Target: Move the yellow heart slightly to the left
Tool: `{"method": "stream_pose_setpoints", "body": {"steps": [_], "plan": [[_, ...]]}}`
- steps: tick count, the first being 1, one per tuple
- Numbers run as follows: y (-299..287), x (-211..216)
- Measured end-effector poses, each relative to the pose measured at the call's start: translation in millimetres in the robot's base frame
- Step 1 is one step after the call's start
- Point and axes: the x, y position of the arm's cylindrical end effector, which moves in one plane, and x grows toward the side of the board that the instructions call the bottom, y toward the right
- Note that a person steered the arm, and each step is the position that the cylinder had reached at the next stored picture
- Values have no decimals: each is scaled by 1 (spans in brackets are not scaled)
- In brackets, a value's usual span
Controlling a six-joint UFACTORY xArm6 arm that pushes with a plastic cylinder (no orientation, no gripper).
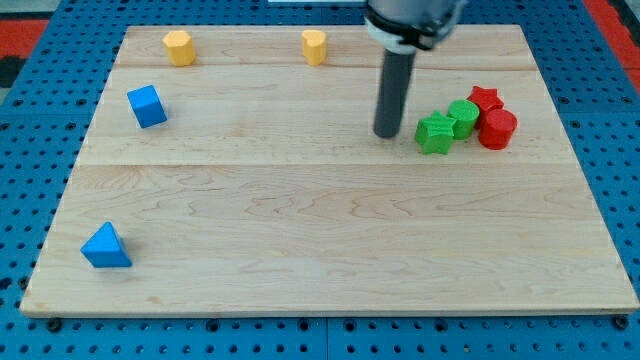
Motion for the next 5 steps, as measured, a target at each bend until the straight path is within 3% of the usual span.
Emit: {"method": "stream_pose_setpoints", "body": {"steps": [1, 2, 5], "plan": [[26, -47], [62, -63], [66, -69]]}}
